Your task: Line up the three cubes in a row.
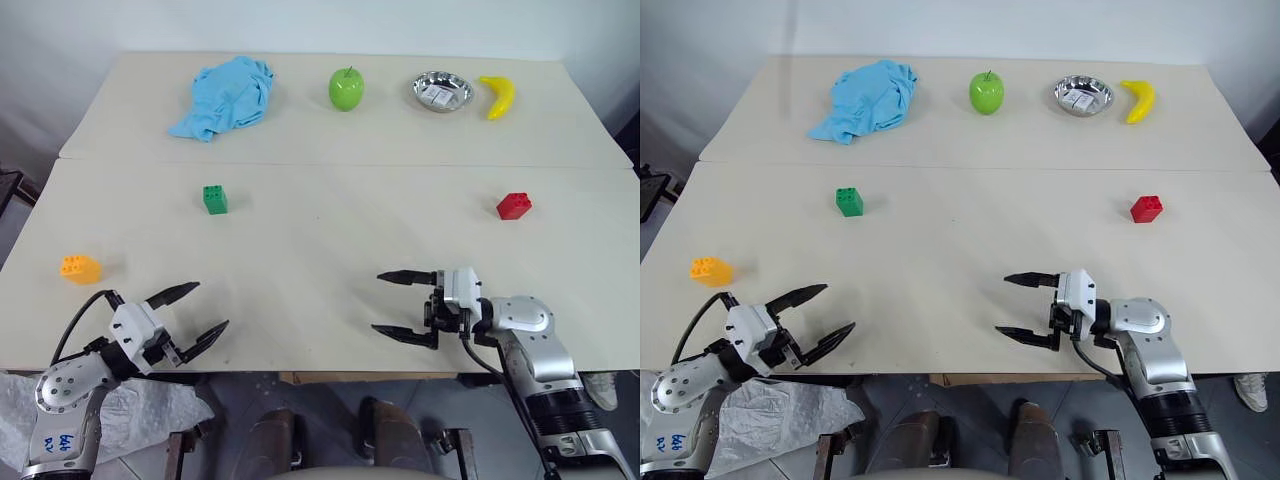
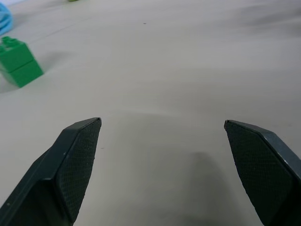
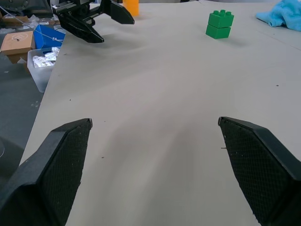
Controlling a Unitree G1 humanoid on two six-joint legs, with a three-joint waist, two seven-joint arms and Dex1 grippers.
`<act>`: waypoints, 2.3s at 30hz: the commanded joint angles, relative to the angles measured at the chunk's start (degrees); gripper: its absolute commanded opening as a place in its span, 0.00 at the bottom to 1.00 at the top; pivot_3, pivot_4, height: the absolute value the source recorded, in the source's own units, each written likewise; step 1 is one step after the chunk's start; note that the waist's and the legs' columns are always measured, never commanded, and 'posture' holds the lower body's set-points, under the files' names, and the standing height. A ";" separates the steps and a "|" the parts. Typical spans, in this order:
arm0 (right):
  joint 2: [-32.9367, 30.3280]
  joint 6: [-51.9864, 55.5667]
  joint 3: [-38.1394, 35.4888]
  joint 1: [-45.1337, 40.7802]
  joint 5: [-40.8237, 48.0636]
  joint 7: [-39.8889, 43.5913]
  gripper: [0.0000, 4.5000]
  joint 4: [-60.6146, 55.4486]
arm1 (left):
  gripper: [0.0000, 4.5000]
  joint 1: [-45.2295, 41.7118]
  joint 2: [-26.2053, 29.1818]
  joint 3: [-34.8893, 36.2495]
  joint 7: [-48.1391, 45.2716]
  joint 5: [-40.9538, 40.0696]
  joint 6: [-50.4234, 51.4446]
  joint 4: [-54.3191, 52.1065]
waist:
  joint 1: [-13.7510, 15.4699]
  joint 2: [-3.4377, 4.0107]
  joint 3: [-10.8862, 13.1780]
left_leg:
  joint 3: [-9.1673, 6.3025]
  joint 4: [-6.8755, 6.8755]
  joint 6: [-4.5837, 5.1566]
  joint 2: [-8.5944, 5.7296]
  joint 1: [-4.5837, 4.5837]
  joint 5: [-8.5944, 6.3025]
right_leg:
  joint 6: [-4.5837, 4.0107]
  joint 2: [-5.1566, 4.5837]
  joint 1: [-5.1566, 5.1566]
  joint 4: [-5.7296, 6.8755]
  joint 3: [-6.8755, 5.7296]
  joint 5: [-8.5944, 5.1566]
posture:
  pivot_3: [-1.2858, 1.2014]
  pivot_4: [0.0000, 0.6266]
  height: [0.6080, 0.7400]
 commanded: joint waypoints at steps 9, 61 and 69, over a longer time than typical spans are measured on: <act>-0.94 0.47 -14.17 5.05 4.50 -13.06 1.00 -4.92 | 0.99 -8.87 5.64 3.40 -1.55 -18.25 20.91 -9.42 | 0.81 0.00 0.00 | -0.10 0.04 0.00 -0.01 -0.04 0.00 | 0.00 -0.02 0.00 0.04 -0.02 0.00 | 0.52 0.24 1.00; -10.00 3.11 -15.78 -39.48 -15.31 -33.83 0.39 60.17 | 1.00 -26.24 -4.08 -15.96 -1.44 -3.71 25.09 -8.56 | -0.28 0.07 -0.02 | 0.86 -0.13 -0.05 0.33 0.32 0.05 | 0.03 0.38 -0.07 0.02 0.77 0.01 | 0.52 0.24 1.00; -6.86 8.47 -8.64 -40.44 -10.63 -1.78 0.34 44.91 | 1.00 -21.44 -1.29 -9.91 -4.49 -7.30 24.69 -6.95 | -1.19 0.09 -0.01 | 0.85 -0.13 -0.06 0.36 0.34 0.04 | 0.03 0.43 -0.07 0.01 0.79 0.01 | 0.52 0.24 1.00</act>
